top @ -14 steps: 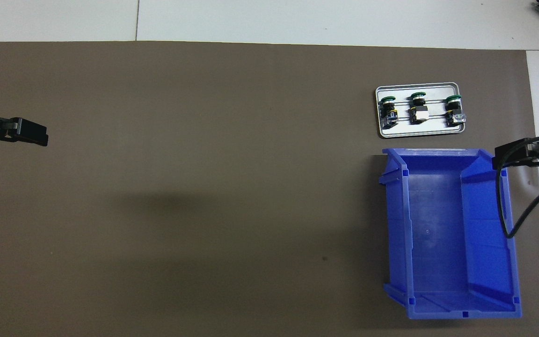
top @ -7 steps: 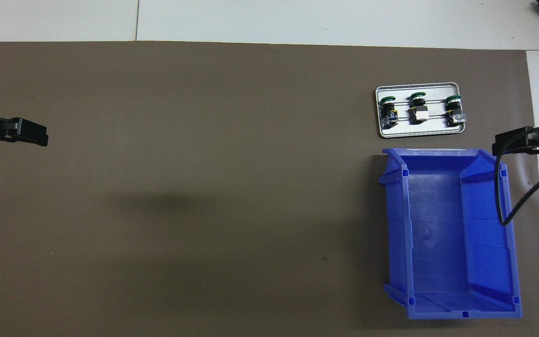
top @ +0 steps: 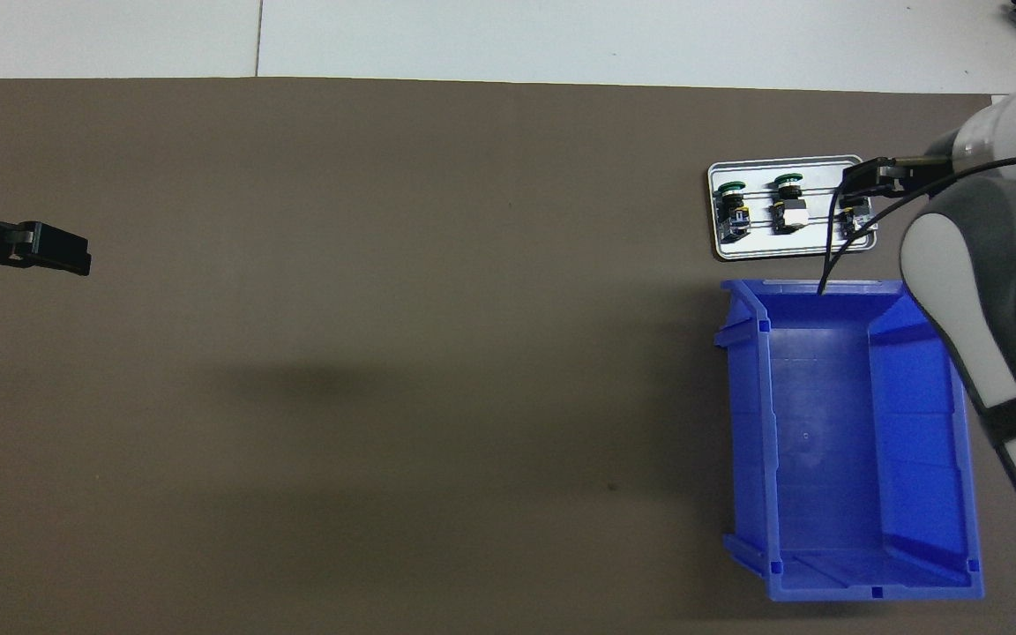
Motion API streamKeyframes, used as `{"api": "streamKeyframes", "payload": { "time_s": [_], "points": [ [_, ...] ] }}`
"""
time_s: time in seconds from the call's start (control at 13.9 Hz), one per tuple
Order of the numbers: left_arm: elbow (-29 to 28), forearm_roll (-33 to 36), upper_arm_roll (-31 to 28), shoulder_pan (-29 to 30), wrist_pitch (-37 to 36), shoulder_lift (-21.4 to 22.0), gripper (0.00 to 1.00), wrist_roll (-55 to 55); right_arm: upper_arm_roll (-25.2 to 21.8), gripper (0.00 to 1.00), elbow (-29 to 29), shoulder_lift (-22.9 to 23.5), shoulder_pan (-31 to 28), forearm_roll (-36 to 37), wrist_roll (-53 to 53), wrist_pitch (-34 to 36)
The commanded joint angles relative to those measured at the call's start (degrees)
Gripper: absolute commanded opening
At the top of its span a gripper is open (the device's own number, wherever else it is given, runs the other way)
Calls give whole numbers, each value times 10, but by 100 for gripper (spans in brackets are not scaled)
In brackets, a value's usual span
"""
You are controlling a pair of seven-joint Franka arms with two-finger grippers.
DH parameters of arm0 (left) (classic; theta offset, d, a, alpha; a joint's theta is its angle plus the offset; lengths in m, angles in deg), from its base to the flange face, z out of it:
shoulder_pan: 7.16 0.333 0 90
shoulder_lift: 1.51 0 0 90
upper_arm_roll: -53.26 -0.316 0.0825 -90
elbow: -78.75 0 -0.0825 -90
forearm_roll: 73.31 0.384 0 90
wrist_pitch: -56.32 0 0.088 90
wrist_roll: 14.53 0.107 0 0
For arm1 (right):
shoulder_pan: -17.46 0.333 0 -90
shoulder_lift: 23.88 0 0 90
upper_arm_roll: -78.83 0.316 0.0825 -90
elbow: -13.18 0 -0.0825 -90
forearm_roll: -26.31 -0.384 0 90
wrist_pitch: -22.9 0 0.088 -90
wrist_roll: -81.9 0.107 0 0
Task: Place and press button with both arms
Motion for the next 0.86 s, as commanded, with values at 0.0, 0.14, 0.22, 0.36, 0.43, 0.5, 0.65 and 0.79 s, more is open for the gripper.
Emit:
{"api": "streamKeyframes", "payload": {
  "time_s": [0.0, 0.14, 0.22, 0.36, 0.43, 0.5, 0.65, 0.79],
  "points": [
    [-22, 5, 2, 3, 6, 18, 100, 5, 6, 100, -40, 86, -11, -10, -14, -72],
    [-22, 5, 2, 3, 7, 19, 100, 5, 6, 100, -40, 126, -11, -28, -14, -126],
    [-22, 5, 2, 3, 6, 19, 100, 5, 6, 100, -40, 146, -13, -38, -16, -150],
    [-22, 5, 2, 3, 6, 19, 100, 5, 6, 100, -35, 165, -7, -40, -16, -179],
    [-22, 5, 2, 3, 7, 19, 100, 5, 6, 100, -25, 171, -6, -40, -16, -195],
    [-22, 5, 2, 3, 7, 19, 100, 5, 7, 100, -14, 175, -10, -40, -19, -212],
    [-22, 5, 2, 3, 6, 19, 100, 5, 7, 99, 1, 175, -5, -41, -20, -219],
    [-22, 5, 2, 3, 6, 19, 100, 5, 7, 96, 15, 175, -7, -41, -23, -220]
  ]
}}
